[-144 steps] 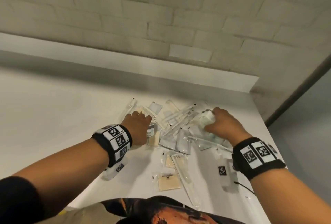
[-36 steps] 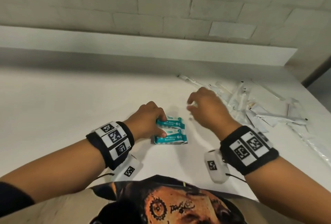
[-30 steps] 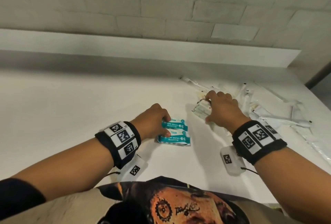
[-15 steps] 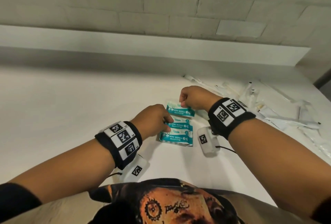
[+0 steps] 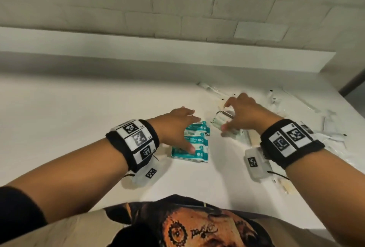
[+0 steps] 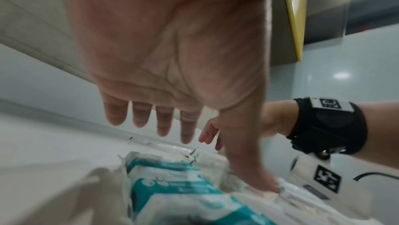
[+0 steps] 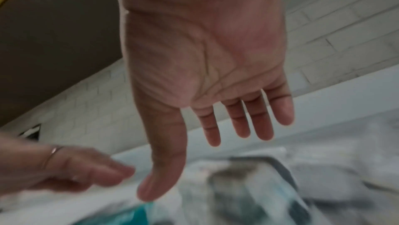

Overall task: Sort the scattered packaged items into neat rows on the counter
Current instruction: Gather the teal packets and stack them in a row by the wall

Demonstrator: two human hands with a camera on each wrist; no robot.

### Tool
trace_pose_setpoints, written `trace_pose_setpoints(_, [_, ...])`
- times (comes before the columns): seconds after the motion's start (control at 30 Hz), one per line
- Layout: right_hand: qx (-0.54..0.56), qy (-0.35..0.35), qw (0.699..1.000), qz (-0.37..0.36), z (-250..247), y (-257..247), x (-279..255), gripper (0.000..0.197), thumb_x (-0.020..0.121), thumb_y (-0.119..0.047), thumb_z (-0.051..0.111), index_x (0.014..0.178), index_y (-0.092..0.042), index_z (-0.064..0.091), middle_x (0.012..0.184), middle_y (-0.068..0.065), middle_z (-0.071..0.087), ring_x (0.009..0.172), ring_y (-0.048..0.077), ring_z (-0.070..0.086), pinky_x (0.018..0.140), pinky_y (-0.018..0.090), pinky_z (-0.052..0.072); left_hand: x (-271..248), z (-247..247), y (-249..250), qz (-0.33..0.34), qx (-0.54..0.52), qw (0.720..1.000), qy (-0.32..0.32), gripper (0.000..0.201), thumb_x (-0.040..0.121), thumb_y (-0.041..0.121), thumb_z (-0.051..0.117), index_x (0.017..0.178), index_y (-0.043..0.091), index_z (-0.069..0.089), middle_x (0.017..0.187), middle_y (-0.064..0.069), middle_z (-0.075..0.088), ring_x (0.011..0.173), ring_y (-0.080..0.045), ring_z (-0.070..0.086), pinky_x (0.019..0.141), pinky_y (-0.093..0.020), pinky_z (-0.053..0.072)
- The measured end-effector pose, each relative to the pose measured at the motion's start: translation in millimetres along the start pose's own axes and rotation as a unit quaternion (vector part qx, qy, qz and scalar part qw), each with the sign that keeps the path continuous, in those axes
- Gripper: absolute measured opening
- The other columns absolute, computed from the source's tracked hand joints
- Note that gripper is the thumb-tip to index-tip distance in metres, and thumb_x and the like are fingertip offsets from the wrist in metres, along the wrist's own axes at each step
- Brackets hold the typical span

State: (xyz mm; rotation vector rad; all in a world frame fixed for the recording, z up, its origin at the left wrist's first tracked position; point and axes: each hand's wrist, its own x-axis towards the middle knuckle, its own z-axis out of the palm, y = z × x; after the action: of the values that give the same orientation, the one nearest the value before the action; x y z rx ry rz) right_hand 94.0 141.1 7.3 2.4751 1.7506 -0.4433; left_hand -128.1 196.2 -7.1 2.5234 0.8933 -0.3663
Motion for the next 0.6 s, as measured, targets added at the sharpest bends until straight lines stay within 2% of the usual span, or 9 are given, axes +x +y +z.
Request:
trace_pose_setpoints(0.03, [-0.01,-0.016,1.0,0.0,7.3,-0.6,-2.1,0.093,0.057,-0.05,0.085,0.135,-0.028,0.041,0.132,0.005,0.038,0.12,0.028,0.042,0.097,0.043,0.044,2.5,1.3,2.0,0.011,0.017,0.999,-0.032,0.106,0.069,0.058,0.074,0.152,0.032,0.012,0.161,0.008,0.001,0.148,-0.017,-0.003,0.121,-0.043,0.012])
trace_pose_setpoints(0.07, [-0.021,-0.018,1.0,-0.004,14.3,-2.0,-2.6,0.096,0.056,-0.046,0.087,0.137,-0.027,0.038,0.132,0.005,0.038,0.119,0.028,0.043,0.096,0.043,0.044,4.4,4.7,2.8,0.015,0.03,0.998,-0.052,0.111,0.067,0.059,0.075,0.152,0.034,0.008,0.161,0.009,-0.004,0.148,-0.016,-0.008,0.121,-0.044,0.009])
trace_pose_setpoints(0.13, [-0.026,-0.002,1.0,-0.017,22.4,-2.1,-0.3,0.091,0.06,-0.032,0.086,0.136,-0.024,0.037,0.13,0.007,0.042,0.115,0.027,0.046,0.091,0.039,0.047,5.7,12.5,2.7,0.01,0.034,0.998,-0.053,0.113,0.064,0.058,0.078,0.151,0.035,0.009,0.161,0.009,-0.003,0.148,-0.016,-0.004,0.121,-0.043,0.012])
trace_pose_setpoints(0.23, [0.055,0.001,0.998,-0.018,14.7,-1.4,3.2,0.068,0.07,-0.018,0.08,0.125,-0.024,0.042,0.116,0.004,0.05,0.097,0.021,0.054,0.074,0.033,0.052,0.5,18.5,-0.6,0.0,0.02,1.0,-0.021,0.111,0.062,0.058,0.079,0.15,0.034,0.016,0.16,0.01,0.003,0.147,-0.015,0.007,0.119,-0.039,0.019])
trace_pose_setpoints(0.33, [0.199,-0.015,0.979,-0.034,-1.6,-8.7,7.1,0.032,0.083,-0.023,0.069,0.11,-0.022,0.051,0.1,0.0,0.059,0.079,0.013,0.06,0.062,0.027,0.051,-5.9,20.5,-3.7,-0.003,0.022,1.0,-0.012,0.102,0.069,0.058,0.074,0.15,0.033,0.018,0.16,0.009,0.006,0.146,-0.016,0.01,0.118,-0.038,0.021])
trace_pose_setpoints(0.37, [0.258,-0.029,0.965,-0.034,-5.5,-13.1,10.5,0.023,0.087,-0.021,0.064,0.108,-0.019,0.055,0.1,0.003,0.063,0.079,0.013,0.061,0.062,0.026,0.051,-7.1,21.1,-4.6,-0.004,0.02,1.0,-0.001,0.094,0.074,0.055,0.071,0.15,0.032,0.021,0.159,0.007,0.011,0.145,-0.016,0.013,0.118,-0.037,0.023])
trace_pose_setpoints(0.43, [0.318,-0.069,0.945,-0.037,-7.7,-20.9,20.3,0.019,0.091,-0.014,0.058,0.11,-0.014,0.061,0.104,0.008,0.067,0.083,0.015,0.063,0.069,0.028,0.054,-8.4,21.4,-4.7,-0.003,0.015,0.999,0.035,0.077,0.082,0.047,0.067,0.147,0.029,0.031,0.153,0.006,0.025,0.139,-0.017,0.024,0.114,-0.036,0.029])
trace_pose_setpoints(0.53, [0.258,-0.092,0.96,-0.064,-4.2,-34.7,41.1,0.023,0.091,-0.014,0.061,0.113,-0.018,0.062,0.108,0.003,0.066,0.093,0.015,0.062,0.077,0.027,0.053,-9.7,21.1,-4.0,-0.007,0.022,0.998,0.06,0.069,0.084,0.046,0.065,0.144,0.028,0.038,0.143,0.007,0.037,0.13,-0.016,0.034,0.106,-0.034,0.037])
trace_pose_setpoints(0.6, [0.239,-0.087,0.964,-0.077,-2.0,-46.9,50.6,0.019,0.09,-0.013,0.063,0.107,-0.02,0.062,0.105,0.001,0.065,0.096,0.016,0.062,0.077,0.025,0.052,-9.2,21.2,-2.5,-0.01,0.032,0.998,0.06,0.068,0.083,0.047,0.064,0.144,0.029,0.039,0.142,0.007,0.038,0.128,-0.016,0.036,0.103,-0.034,0.039])
